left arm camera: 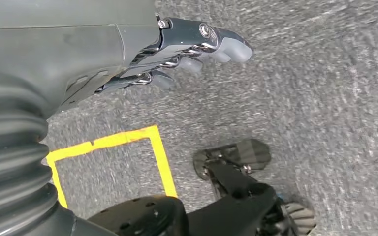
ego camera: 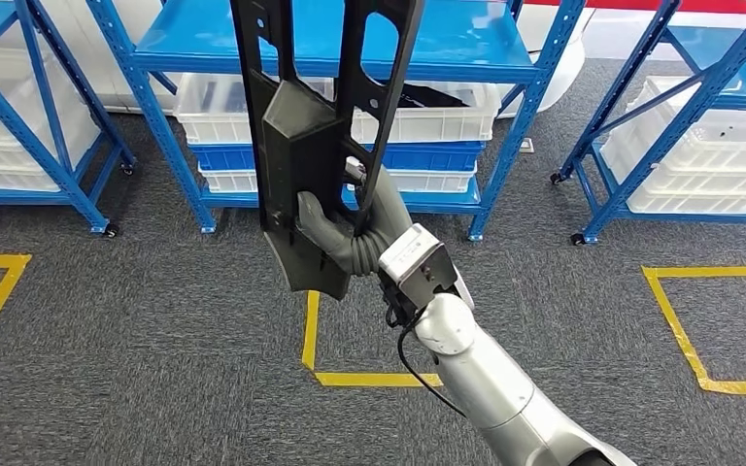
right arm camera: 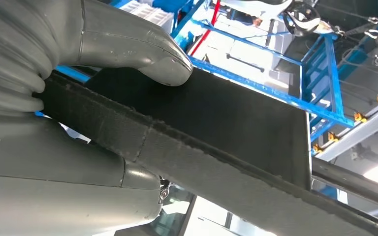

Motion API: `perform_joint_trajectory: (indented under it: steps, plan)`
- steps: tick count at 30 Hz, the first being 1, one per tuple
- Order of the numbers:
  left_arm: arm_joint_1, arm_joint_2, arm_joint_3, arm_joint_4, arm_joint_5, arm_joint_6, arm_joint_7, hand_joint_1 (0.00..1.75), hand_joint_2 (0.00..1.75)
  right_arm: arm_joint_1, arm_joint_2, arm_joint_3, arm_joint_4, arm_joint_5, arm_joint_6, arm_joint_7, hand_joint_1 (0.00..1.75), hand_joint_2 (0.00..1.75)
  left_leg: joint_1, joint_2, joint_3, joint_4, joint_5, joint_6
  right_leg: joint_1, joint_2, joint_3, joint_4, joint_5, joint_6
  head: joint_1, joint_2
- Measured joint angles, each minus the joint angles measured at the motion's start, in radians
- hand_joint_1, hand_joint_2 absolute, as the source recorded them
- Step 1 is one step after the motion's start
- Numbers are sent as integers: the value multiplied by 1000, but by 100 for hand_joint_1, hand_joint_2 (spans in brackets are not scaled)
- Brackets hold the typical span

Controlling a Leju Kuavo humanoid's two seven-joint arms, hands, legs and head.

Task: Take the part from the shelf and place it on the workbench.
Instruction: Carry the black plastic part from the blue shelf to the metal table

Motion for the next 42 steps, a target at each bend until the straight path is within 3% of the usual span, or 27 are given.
perform_joint_trajectory:
  steps: [2,3,4,6,8,9,11,14,20,30,36,40,42]
  plan:
    - [1,0,2,0,-1,1,0,0,175,2,-3,0,0,0,0,0,175,175,-2,0,-21,1,15,5,0,1,-48,134,-64,-5,1,0]
    - [1,1,3,0,-1,1,1,0,175,3,-4,0,0,1,0,0,175,175,-3,0,-31,1,22,5,0,1,-55,171,-81,-3,1,0]
    - [2,0,4,0,-1,1,1,0,175,5,-5,0,0,2,0,0,175,175,-4,0,-38,1,28,4,1,1,-41,168,-83,1,1,0]
    - [2,0,6,0,-1,1,1,0,175,5,-6,0,0,3,0,0,175,175,-4,-1,-46,1,36,0,2,1,46,51,-56,8,1,0]
    - [2,0,6,0,-1,1,2,0,175,2,-5,0,0,3,0,0,175,175,-7,-1,-49,1,42,-8,9,1,128,-73,-30,4,0,0]
    - [2,0,7,0,-1,1,2,0,175,1,-4,0,0,3,0,0,175,175,-7,0,-49,1,45,-14,13,1,147,-103,-23,-1,0,0]
    - [2,0,10,0,-2,1,2,0,175,0,-4,1,0,3,0,0,175,175,-8,0,-50,-4,51,-19,16,2,149,-112,-15,-6,0,0]
    - [1,0,14,0,-5,1,3,0,175,0,-3,1,0,3,0,0,175,175,-9,1,-50,-12,57,-2,13,3,147,-119,-6,-5,-1,0]
    - [1,1,14,0,-11,-1,4,0,175,0,-3,1,0,3,3,0,175,175,-7,0,-49,-31,76,-24,16,4,137,-119,2,-18,-1,0]
    - [1,1,15,0,-19,1,5,0,175,1,-6,1,0,41,5,-4,175,175,-8,0,-51,-32,80,-30,16,3,135,-118,4,-21,-1,0]
    - [1,1,19,0,-19,1,9,0,175,5,-6,4,0,59,5,-6,175,175,-16,-1,-54,-28,79,-26,7,3,133,-118,7,-17,-1,0]
    - [1,1,23,0,-19,1,9,0,175,6,-6,5,0,62,5,-7,175,175,-21,-1,-58,-27,79,-16,3,2,133,-121,10,-11,-1,0]
    - [0,-1,24,0,-19,1,8,0,175,5,-5,6,0,66,5,-8,175,175,-13,-1,-53,-43,89,-6,4,2,127,-115,3,-6,-1,0]
